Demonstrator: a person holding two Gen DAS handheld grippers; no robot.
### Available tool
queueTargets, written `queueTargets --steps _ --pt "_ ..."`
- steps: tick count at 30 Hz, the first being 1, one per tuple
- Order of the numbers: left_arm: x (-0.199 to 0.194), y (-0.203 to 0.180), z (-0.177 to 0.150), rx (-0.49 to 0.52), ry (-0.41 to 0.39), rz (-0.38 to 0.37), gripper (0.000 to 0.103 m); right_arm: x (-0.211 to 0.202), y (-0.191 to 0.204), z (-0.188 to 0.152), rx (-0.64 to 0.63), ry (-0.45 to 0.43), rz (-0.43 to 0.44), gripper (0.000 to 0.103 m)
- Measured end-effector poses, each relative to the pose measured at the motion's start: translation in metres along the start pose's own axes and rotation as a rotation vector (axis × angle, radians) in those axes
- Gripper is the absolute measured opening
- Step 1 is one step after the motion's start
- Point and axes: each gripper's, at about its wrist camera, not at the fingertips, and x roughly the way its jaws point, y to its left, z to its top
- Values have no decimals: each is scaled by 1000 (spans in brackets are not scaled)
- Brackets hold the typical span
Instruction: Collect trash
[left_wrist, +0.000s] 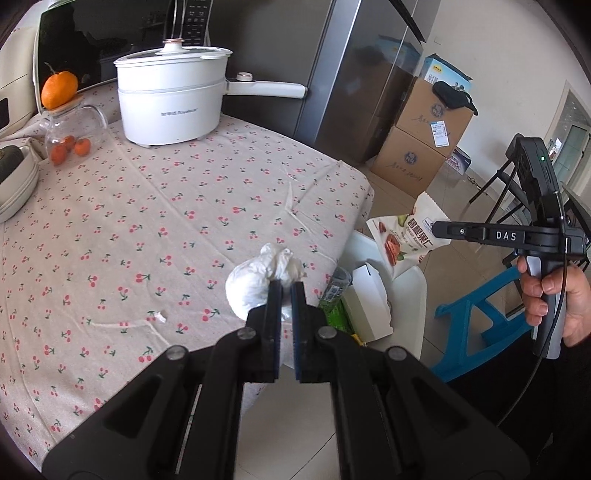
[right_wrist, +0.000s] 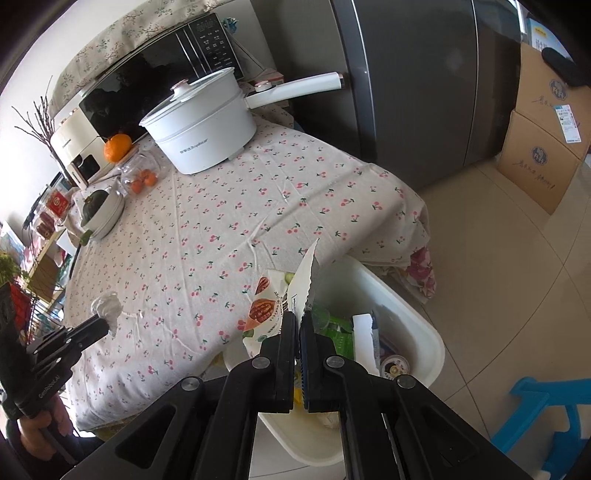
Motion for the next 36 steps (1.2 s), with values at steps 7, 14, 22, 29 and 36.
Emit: queueTargets --steps 7,14,22,29,36 --pt "15 -28 -2 75 37 -83 6 6 -11 -6 6 32 -36 3" --pt "44 -60 -12 157 128 -161 6 13 -20 -9 4 67 -86 3" --pt "79 -78 -23 203 205 -152 6 24 -35 -16 20 114 -112 4" --pt "93 -77 -24 180 199 -152 13 27 -42 -22 32 139 -123 7" --pt "76 -75 -23 95 158 -122 69 18 -46 -24 98 114 -110 57"
